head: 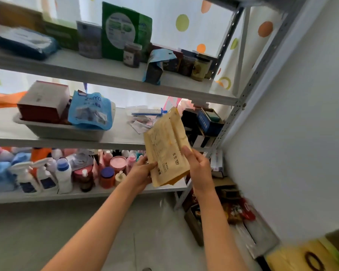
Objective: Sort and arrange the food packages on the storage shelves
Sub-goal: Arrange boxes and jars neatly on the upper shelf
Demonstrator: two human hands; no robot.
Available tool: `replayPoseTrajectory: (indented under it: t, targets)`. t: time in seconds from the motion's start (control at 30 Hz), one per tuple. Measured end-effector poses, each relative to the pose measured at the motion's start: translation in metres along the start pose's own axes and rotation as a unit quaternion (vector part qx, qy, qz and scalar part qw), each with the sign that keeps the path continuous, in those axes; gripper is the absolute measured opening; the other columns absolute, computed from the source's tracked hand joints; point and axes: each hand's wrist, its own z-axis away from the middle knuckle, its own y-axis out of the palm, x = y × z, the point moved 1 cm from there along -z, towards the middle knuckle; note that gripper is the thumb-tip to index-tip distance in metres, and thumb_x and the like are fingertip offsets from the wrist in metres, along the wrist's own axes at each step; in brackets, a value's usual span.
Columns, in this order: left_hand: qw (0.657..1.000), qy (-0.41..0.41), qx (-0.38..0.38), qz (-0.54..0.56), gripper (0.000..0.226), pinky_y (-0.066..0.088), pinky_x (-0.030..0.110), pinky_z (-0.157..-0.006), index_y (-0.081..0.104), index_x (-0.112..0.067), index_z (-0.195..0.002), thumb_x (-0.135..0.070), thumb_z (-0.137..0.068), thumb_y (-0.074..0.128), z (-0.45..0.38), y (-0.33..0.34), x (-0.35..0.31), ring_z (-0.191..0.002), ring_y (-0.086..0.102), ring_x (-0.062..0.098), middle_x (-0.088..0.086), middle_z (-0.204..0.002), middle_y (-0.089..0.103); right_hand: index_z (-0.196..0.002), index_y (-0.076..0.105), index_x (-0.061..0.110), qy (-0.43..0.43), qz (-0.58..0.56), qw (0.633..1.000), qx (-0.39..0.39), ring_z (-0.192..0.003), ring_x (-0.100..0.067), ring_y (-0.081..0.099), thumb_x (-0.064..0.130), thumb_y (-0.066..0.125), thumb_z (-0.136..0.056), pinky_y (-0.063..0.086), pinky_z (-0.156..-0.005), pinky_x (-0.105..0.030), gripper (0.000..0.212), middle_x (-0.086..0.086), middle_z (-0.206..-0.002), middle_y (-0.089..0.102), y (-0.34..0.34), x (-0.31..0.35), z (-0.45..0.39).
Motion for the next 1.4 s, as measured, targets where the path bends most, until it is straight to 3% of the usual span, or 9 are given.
replayPoseTrajectory:
  t: [0.3, 0.4, 0.47, 0.57, 0.67, 0.83, 1.03, 1.2, 1.4]
  targets:
    - [0.990, 0.070, -0.098, -0.078, 0.034, 0.055, 0.046, -0.089, 0.049, -0.020, -0.129, -0.006, -0.098, 0.056, 0.062, -0.051, 0.045, -0.106, 0.065, 0.025, 0.010, -0.127, 0.063, -0.097, 0.068, 0.023, 0.140, -0.065, 0.988, 0.005, -0.089, -0.021, 0.074, 0.013, 0.053, -0.103, 0.061, -0.081, -0.040, 0.019, -0.002, -0.091, 0.078, 0.026, -0.035, 0.060]
    - [0.937, 0.169, -0.194, -0.236, 0.043, 0.051, 0.033, -0.085, 0.052, -0.016, -0.127, -0.014, -0.088, 0.072, 0.077, -0.062, 0.053, -0.104, 0.059, 0.016, 0.001, -0.124, 0.058, -0.102, 0.072, 0.020, 0.138, -0.040, 0.990, 0.007, -0.098, -0.025, 0.073, 0.014, 0.053, -0.104, 0.059, -0.091, -0.047, 0.020, -0.006, -0.099, 0.078, 0.043, -0.047, 0.071]
    - [0.903, 0.223, -0.212, -0.300, 0.046, 0.052, 0.035, -0.090, 0.056, -0.017, -0.126, -0.021, -0.085, 0.076, 0.086, -0.067, 0.056, -0.107, 0.058, 0.017, -0.001, -0.122, 0.057, -0.098, 0.075, 0.022, 0.125, -0.017, 0.992, 0.013, -0.102, -0.029, 0.072, 0.017, 0.054, -0.103, 0.057, -0.095, -0.052, 0.022, -0.008, -0.101, 0.077, 0.056, -0.055, 0.079]
    - [0.948, 0.194, -0.154, -0.200, 0.043, 0.054, 0.045, -0.094, 0.054, -0.024, -0.125, -0.036, -0.088, 0.072, 0.104, -0.067, 0.056, -0.111, 0.060, 0.019, 0.002, -0.124, 0.060, -0.102, 0.076, 0.026, 0.120, 0.011, 0.991, 0.052, -0.105, -0.028, 0.071, 0.024, 0.055, -0.103, 0.055, -0.097, -0.054, 0.022, -0.004, -0.104, 0.077, 0.072, -0.063, 0.092]
    - [0.979, 0.158, -0.108, -0.072, 0.053, 0.055, 0.041, -0.086, 0.045, -0.024, -0.131, -0.042, -0.086, 0.067, 0.126, -0.068, 0.048, -0.107, 0.059, 0.011, -0.007, -0.119, 0.058, -0.111, 0.074, 0.027, 0.112, 0.025, 0.990, 0.082, -0.107, -0.025, 0.069, 0.025, 0.053, -0.104, 0.058, -0.092, -0.043, 0.022, -0.001, -0.108, 0.076, 0.086, -0.066, 0.105]
    - [0.976, 0.169, -0.133, -0.044, 0.059, 0.056, 0.032, -0.070, 0.039, -0.023, -0.132, -0.029, -0.085, 0.073, 0.140, -0.084, 0.043, -0.102, 0.059, 0.009, -0.009, -0.115, 0.056, -0.133, 0.065, 0.019, 0.092, 0.052, 0.986, 0.129, -0.113, -0.019, 0.065, 0.023, 0.051, -0.105, 0.056, -0.081, -0.026, 0.032, -0.001, -0.120, 0.070, 0.102, -0.066, 0.122]
    - [0.968, 0.199, -0.140, -0.068, 0.053, 0.057, 0.025, -0.067, 0.041, -0.025, -0.131, -0.014, -0.089, 0.071, 0.148, -0.100, 0.037, -0.103, 0.060, 0.009, -0.009, -0.113, 0.056, -0.130, 0.066, 0.023, 0.069, 0.059, 0.986, 0.140, -0.110, -0.009, 0.062, 0.021, 0.049, -0.106, 0.053, -0.078, -0.017, 0.029, 0.007, -0.116, 0.070, 0.106, -0.062, 0.126]
    - [0.960, 0.206, -0.144, -0.120, 0.050, 0.057, 0.020, -0.063, 0.045, -0.024, -0.128, 0.001, -0.089, 0.064, 0.149, -0.111, 0.032, -0.100, 0.060, 0.008, -0.005, -0.116, 0.058, -0.122, 0.071, 0.021, 0.069, 0.031, 0.996, 0.050, -0.113, -0.015, 0.065, 0.018, 0.050, -0.105, 0.056, -0.099, -0.037, 0.027, 0.002, -0.116, 0.071, 0.100, -0.066, 0.115]
    - [0.964, 0.199, -0.138, -0.110, 0.049, 0.056, 0.018, -0.060, 0.044, -0.023, -0.129, 0.003, -0.090, 0.061, 0.148, -0.108, 0.028, -0.099, 0.059, 0.008, -0.005, -0.113, 0.057, -0.121, 0.070, 0.024, 0.069, 0.043, 0.994, 0.067, -0.113, -0.013, 0.064, 0.018, 0.049, -0.106, 0.056, -0.098, -0.035, 0.026, 0.005, -0.116, 0.070, 0.103, -0.067, 0.111]
